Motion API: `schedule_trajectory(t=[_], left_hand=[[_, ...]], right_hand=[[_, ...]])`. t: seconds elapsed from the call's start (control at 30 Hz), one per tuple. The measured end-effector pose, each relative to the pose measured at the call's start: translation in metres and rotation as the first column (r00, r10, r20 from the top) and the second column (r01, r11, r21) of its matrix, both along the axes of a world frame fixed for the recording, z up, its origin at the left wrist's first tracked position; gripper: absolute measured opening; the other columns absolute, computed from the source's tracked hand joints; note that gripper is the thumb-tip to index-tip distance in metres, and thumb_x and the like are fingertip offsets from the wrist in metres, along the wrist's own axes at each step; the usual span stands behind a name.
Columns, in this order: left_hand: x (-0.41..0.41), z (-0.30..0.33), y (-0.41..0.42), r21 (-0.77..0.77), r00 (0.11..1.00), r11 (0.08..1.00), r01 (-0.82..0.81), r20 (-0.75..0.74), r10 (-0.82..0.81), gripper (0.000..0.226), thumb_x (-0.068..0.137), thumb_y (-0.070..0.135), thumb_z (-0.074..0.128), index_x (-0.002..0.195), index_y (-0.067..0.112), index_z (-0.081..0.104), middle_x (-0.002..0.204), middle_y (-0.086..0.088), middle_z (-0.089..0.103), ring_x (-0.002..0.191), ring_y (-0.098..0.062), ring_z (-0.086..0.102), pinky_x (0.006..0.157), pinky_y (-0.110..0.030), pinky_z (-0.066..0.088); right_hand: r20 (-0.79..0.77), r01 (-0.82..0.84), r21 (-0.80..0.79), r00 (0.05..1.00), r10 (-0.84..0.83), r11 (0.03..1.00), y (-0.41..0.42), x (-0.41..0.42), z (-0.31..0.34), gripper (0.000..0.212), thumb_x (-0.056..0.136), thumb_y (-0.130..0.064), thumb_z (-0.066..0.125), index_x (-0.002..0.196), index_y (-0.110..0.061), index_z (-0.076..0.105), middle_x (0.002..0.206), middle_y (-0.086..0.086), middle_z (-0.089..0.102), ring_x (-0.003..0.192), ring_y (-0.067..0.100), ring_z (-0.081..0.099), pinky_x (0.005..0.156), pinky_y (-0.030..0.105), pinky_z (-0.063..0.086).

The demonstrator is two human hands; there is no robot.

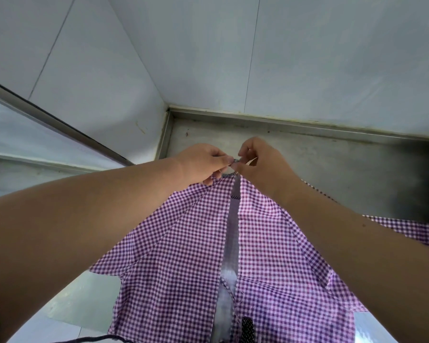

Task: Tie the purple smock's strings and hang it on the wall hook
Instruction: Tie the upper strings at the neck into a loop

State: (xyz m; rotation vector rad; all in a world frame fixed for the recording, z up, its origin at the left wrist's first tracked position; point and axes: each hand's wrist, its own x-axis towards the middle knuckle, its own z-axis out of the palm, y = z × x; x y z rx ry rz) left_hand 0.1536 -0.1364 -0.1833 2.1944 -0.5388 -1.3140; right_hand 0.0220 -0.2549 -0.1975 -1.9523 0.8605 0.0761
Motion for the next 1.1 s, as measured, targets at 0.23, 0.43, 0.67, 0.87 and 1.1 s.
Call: schedule_trajectory(t=[0.23,0.43,0.67,0.87,1.1], left_hand=[[0.003,-0.002,0.0,-0.021,0.994,0.997,-0.07,-0.089,0.068,0.021,0.106,0.019,0.057,0.104,0.024,0.077,0.089,-0.003,0.073,0.08,-0.014,0.065,0.073,-0.027,0.061],[0.005,-0.008,-0.003,-0.076,0.995,0.994,-0.073,0.064,0.078,0.03,0.106,0.008,0.052,0.12,0.024,0.074,0.104,-0.002,0.076,0.075,-0.007,0.064,0.069,-0.023,0.057],[0.005,-0.012,-0.005,-0.097,0.965,0.994,0.053,0.261,-0.026,0.034,0.106,0.006,0.049,0.117,0.027,0.074,0.113,0.007,0.069,0.088,0.003,0.062,0.07,-0.008,0.041],[-0.003,-0.013,-0.006,-0.145,0.971,0.989,-0.026,0.233,0.06,0.026,0.105,0.007,0.054,0.115,0.025,0.068,0.106,0.002,0.072,0.088,-0.004,0.068,0.068,-0.01,0.05],[-0.011,0.001,-0.001,-0.176,0.996,0.981,-0.086,-0.021,0.084,0.024,0.1,0.006,0.061,0.114,0.022,0.07,0.102,0.0,0.076,0.094,-0.011,0.074,0.085,-0.02,0.057]], right_hand=[[0.035,-0.191,-0.26,0.978,0.207,0.946,-0.003,-0.006,-0.002,0.016,0.094,-0.033,0.074,0.089,-0.037,0.06,0.102,-0.018,0.056,0.084,0.003,0.062,0.073,0.02,0.049],[-0.092,-0.372,-0.229,0.928,0.361,0.899,-0.002,-0.016,-0.004,0.015,0.095,-0.029,0.073,0.09,-0.036,0.062,0.094,-0.021,0.052,0.081,-0.001,0.056,0.072,0.015,0.044],[-0.199,-0.407,-0.178,0.906,0.373,0.896,0.001,-0.02,-0.005,0.004,0.096,-0.032,0.071,0.093,-0.032,0.069,0.096,-0.013,0.061,0.086,0.006,0.06,0.086,0.029,0.055],[-0.185,-0.381,-0.198,0.919,0.347,0.903,0.002,-0.026,-0.008,0.013,0.093,-0.032,0.075,0.098,-0.034,0.063,0.111,-0.011,0.059,0.095,0.008,0.059,0.092,0.029,0.055],[-0.261,-0.315,-0.172,0.928,0.265,0.933,0.004,-0.033,-0.014,0.035,0.101,-0.03,0.066,0.134,-0.032,0.056,0.135,0.0,0.068,0.11,0.019,0.068,0.095,0.035,0.056]])
